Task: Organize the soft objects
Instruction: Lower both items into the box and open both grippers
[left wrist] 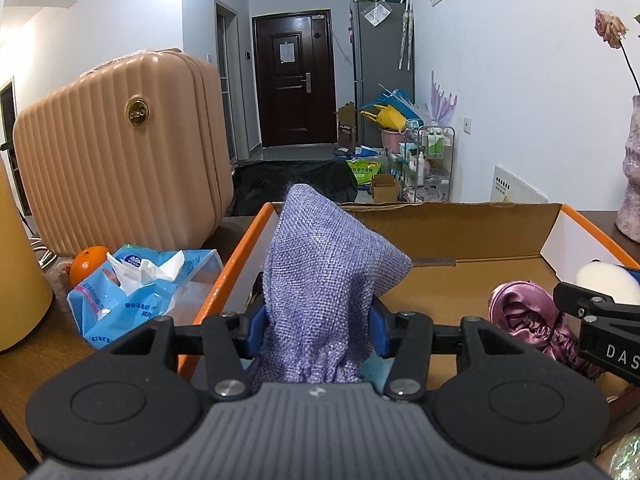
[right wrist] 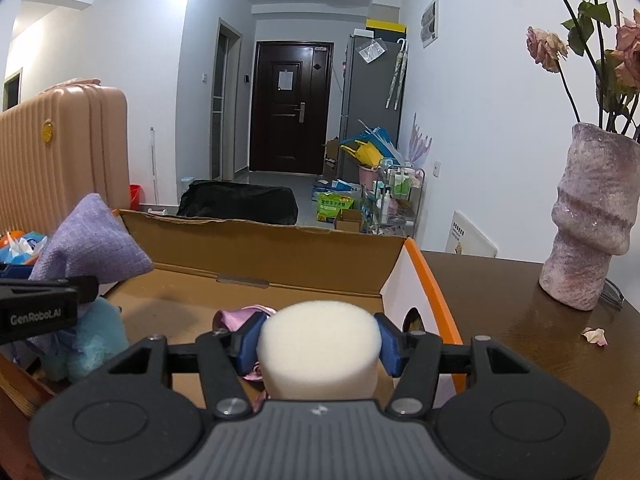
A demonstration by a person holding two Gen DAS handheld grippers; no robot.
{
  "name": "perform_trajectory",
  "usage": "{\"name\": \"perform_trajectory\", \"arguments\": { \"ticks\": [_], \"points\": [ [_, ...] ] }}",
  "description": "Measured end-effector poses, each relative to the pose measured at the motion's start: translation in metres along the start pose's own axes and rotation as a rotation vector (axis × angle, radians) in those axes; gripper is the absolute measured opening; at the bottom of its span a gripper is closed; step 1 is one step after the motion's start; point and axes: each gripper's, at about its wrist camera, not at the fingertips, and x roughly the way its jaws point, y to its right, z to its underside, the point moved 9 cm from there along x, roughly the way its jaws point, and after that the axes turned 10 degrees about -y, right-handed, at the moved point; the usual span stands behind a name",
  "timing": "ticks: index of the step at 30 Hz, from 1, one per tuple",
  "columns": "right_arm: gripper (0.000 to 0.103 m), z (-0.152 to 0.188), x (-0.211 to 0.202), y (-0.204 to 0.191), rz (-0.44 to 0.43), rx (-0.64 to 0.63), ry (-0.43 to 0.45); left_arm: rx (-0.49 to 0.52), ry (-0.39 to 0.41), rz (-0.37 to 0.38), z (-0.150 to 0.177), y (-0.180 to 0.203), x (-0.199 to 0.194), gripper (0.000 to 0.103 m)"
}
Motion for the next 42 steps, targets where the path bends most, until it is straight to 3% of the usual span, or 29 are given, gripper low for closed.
{"name": "perform_trajectory", "arguments": {
  "ticks": [3,5,8,11,31,42],
  "points": [
    [0.068,0.000,-0.001,0.002,0.004,0.008,0.002,-0.016,0.004,-0.001,-0.002,-0.003,-0.001,0.063],
    [0.080,-0.001,-0.001,0.004,0.008,0.014,0.006,-0.038,0.018,-0.003,-0.003,-0.006,-0.004,0.084],
    [0.094,-0.002,-0.005,0.006,0.011,0.026,0.028,-0.047,0.054,-0.004,-0.004,-0.006,-0.011,0.102],
    [0.100,-0.004,-0.007,0.006,0.006,0.030,0.041,-0.027,0.095,-0.047,-0.007,-0.005,-0.016,0.103],
    [0.101,-0.006,-0.014,0.007,-0.001,0.039,0.063,-0.017,0.137,-0.044,-0.008,-0.003,-0.024,0.103],
    [0.103,-0.016,-0.047,0.021,-0.044,0.114,0.102,-0.059,0.184,-0.039,-0.009,-0.013,-0.051,0.103]
  ]
}}
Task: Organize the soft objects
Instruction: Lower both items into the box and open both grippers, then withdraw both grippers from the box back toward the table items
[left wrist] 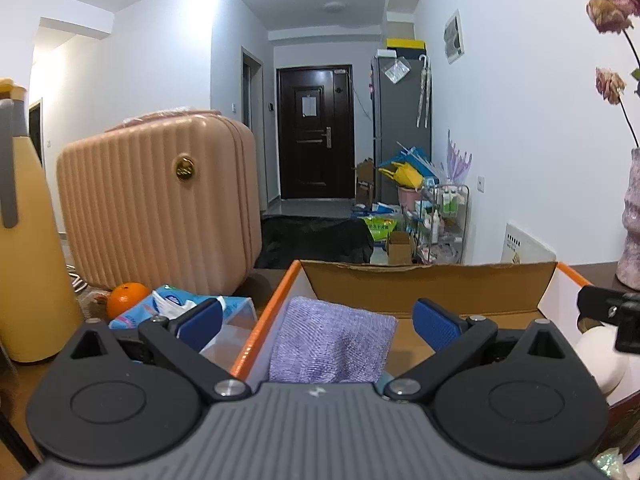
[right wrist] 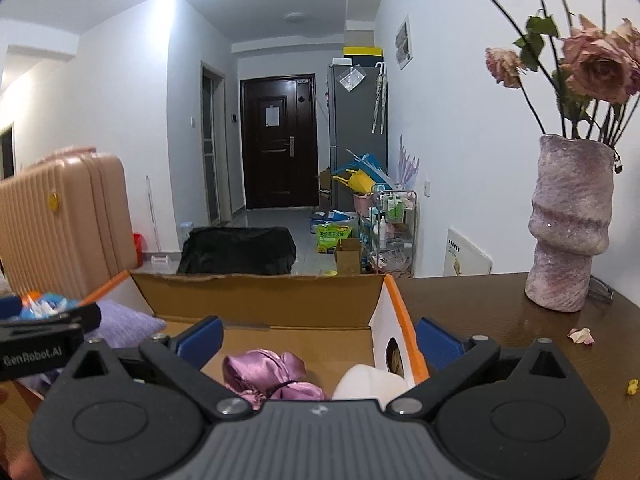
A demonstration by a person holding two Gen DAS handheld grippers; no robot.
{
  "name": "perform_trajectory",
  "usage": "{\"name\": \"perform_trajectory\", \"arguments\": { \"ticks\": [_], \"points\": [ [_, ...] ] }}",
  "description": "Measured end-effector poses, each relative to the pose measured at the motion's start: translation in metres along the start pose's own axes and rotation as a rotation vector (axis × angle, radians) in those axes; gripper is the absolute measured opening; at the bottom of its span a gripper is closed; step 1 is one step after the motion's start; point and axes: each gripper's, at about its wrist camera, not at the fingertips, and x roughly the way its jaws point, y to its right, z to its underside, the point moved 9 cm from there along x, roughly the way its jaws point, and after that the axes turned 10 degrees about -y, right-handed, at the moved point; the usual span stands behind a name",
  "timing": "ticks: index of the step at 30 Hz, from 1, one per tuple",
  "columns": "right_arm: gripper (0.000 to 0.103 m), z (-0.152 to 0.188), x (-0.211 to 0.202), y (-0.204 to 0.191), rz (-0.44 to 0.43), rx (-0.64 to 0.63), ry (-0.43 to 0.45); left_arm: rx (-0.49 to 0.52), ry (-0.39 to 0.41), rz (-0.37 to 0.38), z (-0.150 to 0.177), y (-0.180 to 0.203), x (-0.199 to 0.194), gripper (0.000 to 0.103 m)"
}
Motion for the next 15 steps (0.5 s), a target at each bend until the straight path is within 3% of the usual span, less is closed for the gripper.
{"name": "perform_trajectory", "arguments": {
  "ticks": [15],
  "points": [
    [0.103,-0.008,-0.067,0.005,-0.051,0.041,0.093,-0.018,0.022,-0.010,0.013,-0.016,-0.044,0.103]
  ]
}}
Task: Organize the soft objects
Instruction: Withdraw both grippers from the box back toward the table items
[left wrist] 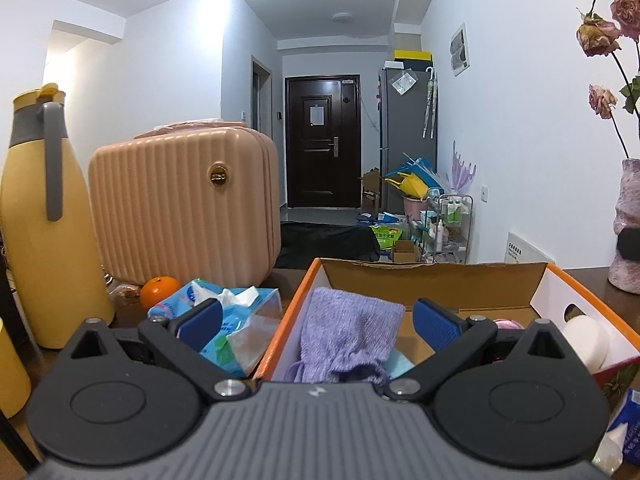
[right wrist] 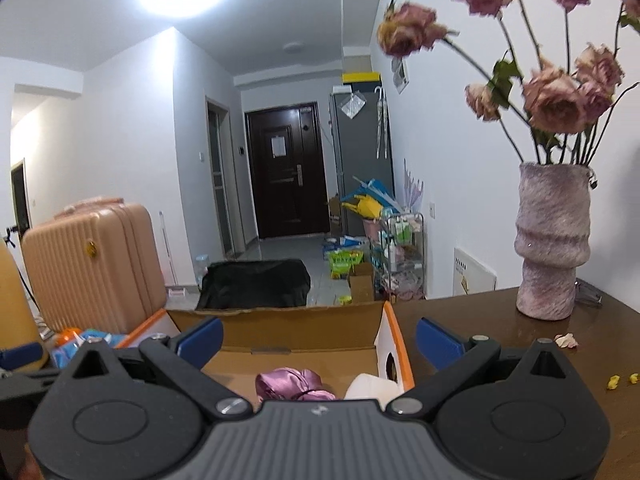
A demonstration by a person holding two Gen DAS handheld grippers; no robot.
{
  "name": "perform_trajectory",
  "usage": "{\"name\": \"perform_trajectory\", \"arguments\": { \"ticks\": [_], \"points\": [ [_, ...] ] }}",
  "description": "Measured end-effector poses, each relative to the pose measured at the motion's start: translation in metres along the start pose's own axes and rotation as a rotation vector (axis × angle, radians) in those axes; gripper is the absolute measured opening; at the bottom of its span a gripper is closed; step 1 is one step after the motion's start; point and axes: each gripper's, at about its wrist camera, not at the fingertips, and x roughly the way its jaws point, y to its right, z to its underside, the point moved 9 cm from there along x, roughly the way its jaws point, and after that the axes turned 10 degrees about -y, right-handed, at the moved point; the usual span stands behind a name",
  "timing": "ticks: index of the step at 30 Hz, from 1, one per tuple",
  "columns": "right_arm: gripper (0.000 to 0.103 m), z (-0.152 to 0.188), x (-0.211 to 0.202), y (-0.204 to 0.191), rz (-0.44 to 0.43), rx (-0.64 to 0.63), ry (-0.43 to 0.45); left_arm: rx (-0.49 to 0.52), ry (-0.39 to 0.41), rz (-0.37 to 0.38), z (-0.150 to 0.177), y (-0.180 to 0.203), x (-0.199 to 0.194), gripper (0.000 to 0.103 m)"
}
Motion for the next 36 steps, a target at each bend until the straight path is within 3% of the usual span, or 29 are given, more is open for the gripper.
{"name": "perform_trajectory", "arguments": {
  "ticks": [20,36],
  "points": [
    [0.103,0.012,-0.056,0.012,0.002,0.021,0.044,-0.005,-0.005,0.015,0.020,-0.013,-0.042,0.103],
    [0.103,0.058,-0.085,0.022,0.028,-0.007,-0.008,0.036,-0.022,0.085,0.051,-0.002,-0.095,0.103]
  ]
}}
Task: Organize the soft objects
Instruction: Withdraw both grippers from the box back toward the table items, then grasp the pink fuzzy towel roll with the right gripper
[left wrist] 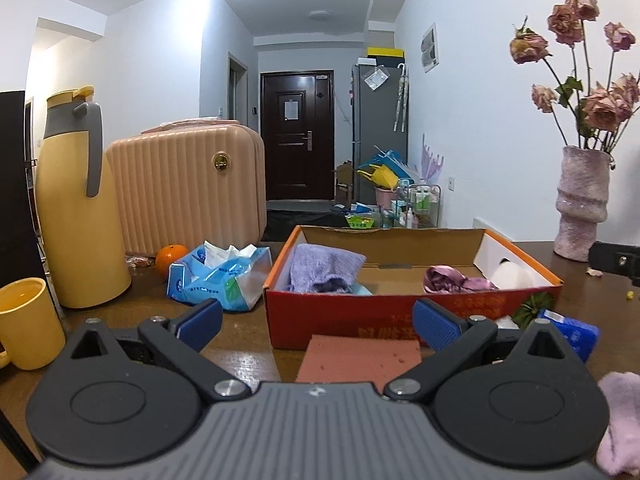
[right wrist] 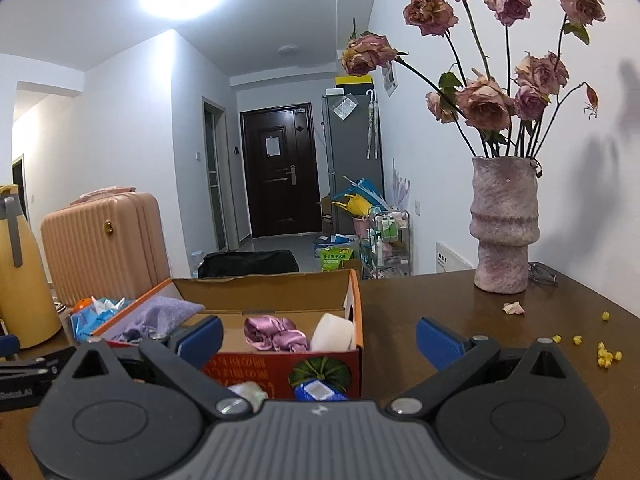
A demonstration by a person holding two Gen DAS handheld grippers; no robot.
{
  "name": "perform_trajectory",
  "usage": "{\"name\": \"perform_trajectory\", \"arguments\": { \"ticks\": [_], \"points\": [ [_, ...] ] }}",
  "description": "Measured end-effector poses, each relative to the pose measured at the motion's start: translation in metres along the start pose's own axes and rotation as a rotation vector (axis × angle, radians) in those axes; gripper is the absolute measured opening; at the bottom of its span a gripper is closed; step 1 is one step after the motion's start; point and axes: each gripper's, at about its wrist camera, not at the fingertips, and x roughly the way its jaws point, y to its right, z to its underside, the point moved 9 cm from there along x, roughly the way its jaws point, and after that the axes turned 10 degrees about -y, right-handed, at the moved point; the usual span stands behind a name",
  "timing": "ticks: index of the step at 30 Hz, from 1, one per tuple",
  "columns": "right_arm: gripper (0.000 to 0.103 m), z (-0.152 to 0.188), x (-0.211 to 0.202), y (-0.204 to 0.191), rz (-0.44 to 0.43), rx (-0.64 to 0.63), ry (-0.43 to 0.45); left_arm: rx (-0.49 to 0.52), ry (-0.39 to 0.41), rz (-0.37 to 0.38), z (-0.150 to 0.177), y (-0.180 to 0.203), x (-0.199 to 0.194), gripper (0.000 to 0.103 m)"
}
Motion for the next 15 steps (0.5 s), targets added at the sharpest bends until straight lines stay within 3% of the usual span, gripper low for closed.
{"name": "perform_trajectory", "arguments": {
  "ticks": [15],
  "points": [
    [0.103,0.043,-0.024,0.015,0.025,-0.016,-0.052,0.023,-0.059,0.061,0.030,0.016,-0.031,0.103]
  ]
}}
